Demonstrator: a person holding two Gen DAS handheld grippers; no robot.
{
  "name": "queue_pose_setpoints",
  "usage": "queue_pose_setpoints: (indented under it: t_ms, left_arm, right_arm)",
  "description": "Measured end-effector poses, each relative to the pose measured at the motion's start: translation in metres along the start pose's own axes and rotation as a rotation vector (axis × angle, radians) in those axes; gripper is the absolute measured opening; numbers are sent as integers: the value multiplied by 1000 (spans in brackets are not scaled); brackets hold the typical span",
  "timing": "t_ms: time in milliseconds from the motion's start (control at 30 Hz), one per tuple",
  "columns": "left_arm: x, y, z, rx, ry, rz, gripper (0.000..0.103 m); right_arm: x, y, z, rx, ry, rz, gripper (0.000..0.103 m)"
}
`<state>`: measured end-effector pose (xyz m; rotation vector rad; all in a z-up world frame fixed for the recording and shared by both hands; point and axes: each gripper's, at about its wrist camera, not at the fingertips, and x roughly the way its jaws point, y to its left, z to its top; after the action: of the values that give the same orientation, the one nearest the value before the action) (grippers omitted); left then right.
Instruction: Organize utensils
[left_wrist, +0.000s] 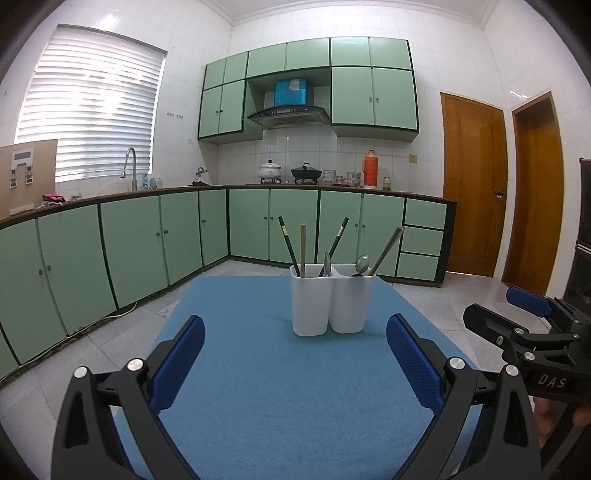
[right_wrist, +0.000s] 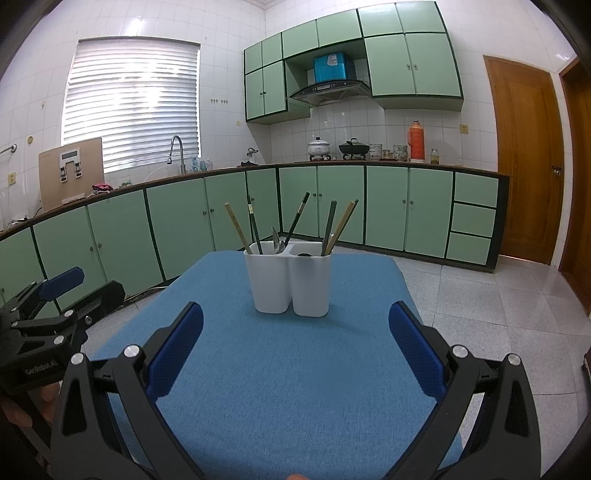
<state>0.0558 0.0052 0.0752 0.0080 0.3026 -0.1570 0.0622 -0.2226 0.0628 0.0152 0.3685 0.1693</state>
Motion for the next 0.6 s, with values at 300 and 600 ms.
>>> queue_pose_setpoints:
  t_ms: [300, 600]
  left_arm:
    - [0, -1, -1, -8, 0, 6, 97]
    - [0, -1, -1, -8, 0, 5, 97]
  right_arm:
    - [0, -2, -1, 4, 0, -4, 98]
    - [0, -2, -2, 3, 0, -5, 98]
